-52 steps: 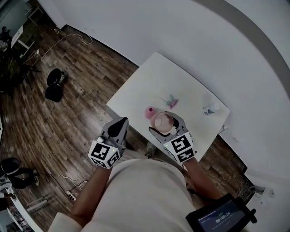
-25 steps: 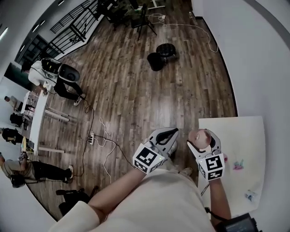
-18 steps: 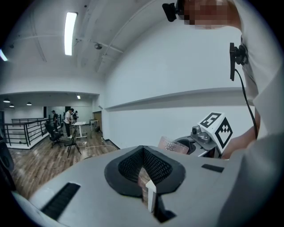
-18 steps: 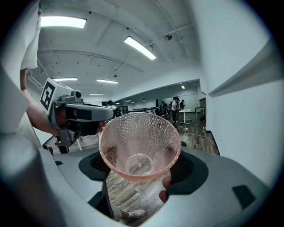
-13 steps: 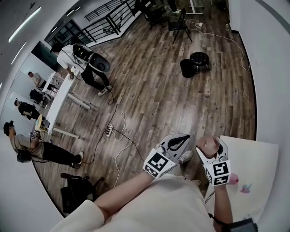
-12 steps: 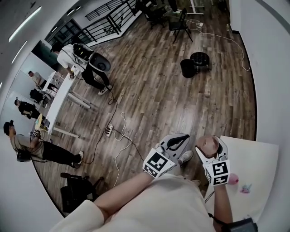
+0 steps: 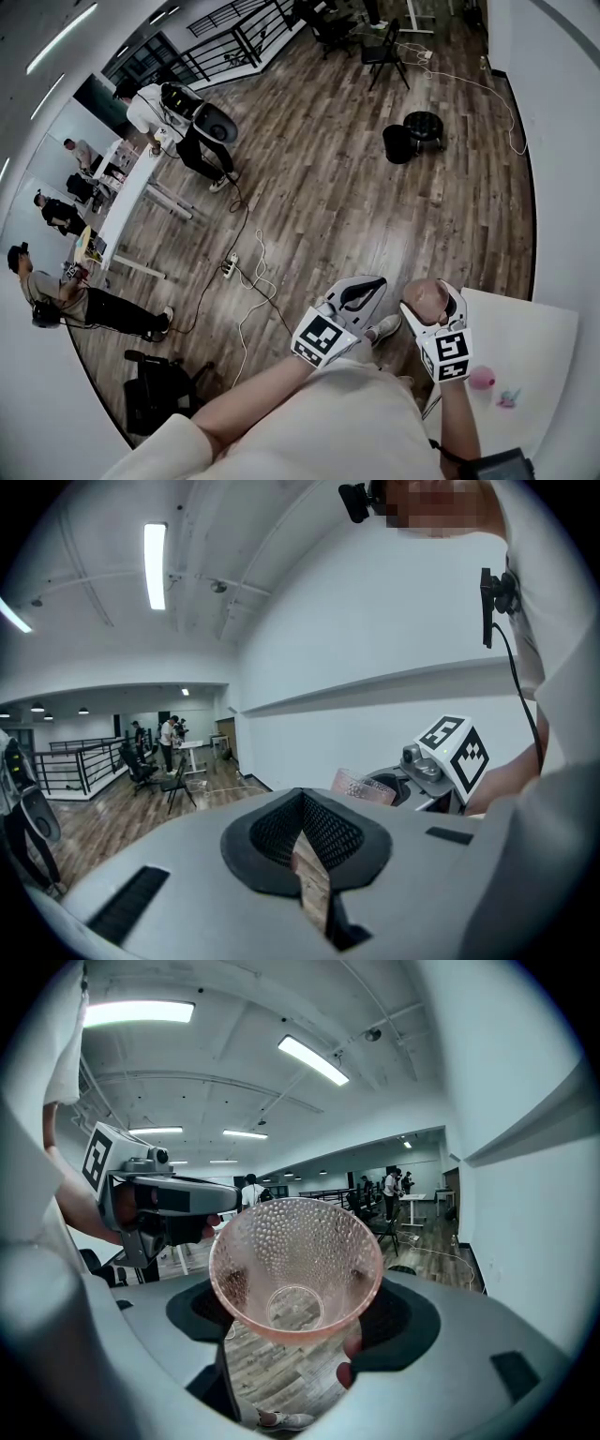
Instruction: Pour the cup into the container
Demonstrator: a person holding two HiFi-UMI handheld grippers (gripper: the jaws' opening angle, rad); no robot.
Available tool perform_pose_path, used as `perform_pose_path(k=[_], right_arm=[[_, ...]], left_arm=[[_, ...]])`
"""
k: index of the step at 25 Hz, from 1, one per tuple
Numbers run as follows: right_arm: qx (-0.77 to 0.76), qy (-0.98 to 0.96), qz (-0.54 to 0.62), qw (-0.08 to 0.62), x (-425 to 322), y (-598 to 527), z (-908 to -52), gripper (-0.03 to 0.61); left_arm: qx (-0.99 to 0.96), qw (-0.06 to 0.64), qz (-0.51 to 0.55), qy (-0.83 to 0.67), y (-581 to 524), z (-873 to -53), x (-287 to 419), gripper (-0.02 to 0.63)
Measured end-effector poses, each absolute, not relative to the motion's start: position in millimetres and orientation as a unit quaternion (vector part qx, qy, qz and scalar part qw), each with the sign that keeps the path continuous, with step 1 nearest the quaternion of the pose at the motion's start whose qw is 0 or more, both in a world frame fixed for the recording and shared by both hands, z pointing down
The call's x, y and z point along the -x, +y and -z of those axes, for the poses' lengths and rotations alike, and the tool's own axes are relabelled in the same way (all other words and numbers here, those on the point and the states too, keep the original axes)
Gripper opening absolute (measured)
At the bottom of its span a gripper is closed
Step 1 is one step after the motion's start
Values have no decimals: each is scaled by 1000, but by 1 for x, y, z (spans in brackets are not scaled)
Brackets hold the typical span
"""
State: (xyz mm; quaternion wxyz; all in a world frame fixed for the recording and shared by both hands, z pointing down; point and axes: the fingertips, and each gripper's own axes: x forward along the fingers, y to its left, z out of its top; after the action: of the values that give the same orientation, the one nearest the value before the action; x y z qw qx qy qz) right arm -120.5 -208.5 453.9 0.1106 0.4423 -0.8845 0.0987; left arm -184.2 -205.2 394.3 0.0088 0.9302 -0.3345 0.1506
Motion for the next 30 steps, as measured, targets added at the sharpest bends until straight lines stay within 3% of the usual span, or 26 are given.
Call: perform_pose_path(k=[30], right_arm=[[-428, -890, -101, 120, 142, -206, -463, 367]], left_arm=[[-925, 5, -146, -350, -204, -400, 205, 9]])
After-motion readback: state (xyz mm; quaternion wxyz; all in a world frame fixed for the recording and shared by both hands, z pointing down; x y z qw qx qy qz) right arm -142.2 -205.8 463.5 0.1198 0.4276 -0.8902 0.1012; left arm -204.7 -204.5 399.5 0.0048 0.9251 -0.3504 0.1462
